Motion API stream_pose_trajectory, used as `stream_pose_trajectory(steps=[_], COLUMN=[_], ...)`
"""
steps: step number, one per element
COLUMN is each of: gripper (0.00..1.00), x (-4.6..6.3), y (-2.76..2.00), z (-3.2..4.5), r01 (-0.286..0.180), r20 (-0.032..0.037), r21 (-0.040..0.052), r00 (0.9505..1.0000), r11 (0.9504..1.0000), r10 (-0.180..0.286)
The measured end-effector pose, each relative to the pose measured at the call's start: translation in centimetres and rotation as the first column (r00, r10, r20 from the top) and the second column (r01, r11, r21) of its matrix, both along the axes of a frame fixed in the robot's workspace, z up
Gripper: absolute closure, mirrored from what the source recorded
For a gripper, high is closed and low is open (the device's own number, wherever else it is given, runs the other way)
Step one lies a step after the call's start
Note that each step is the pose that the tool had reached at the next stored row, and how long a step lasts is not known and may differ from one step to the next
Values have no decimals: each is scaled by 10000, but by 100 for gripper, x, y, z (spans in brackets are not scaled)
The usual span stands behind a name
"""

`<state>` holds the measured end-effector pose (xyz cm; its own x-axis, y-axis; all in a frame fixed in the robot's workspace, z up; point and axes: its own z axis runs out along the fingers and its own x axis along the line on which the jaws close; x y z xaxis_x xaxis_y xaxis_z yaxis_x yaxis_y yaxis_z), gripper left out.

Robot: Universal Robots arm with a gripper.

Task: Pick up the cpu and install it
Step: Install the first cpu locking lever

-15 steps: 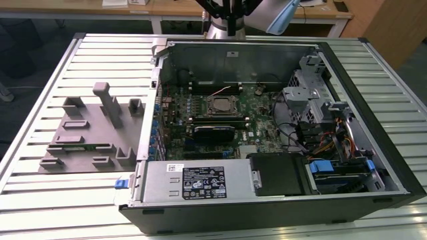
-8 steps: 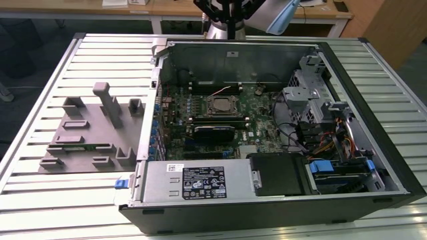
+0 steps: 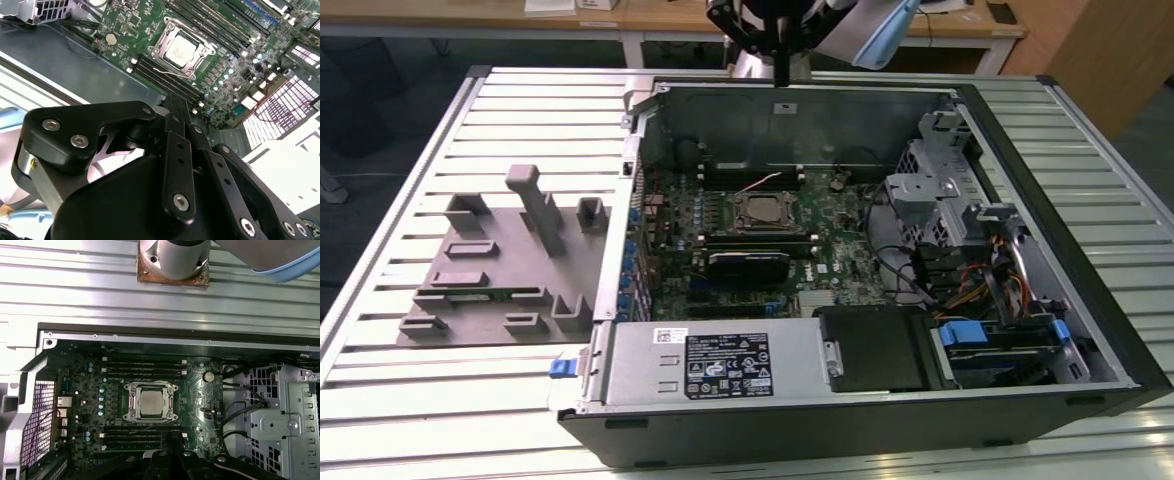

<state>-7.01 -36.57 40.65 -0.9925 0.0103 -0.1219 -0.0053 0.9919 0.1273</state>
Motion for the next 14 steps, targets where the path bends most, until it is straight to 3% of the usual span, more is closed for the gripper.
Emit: stream_pose_trajectory(steps=[14], gripper=[89], x=[0], y=[0], z=[-142], r01=[0], r20=[0], r21=[0], r00=[10000], r11=[10000], r10=[0])
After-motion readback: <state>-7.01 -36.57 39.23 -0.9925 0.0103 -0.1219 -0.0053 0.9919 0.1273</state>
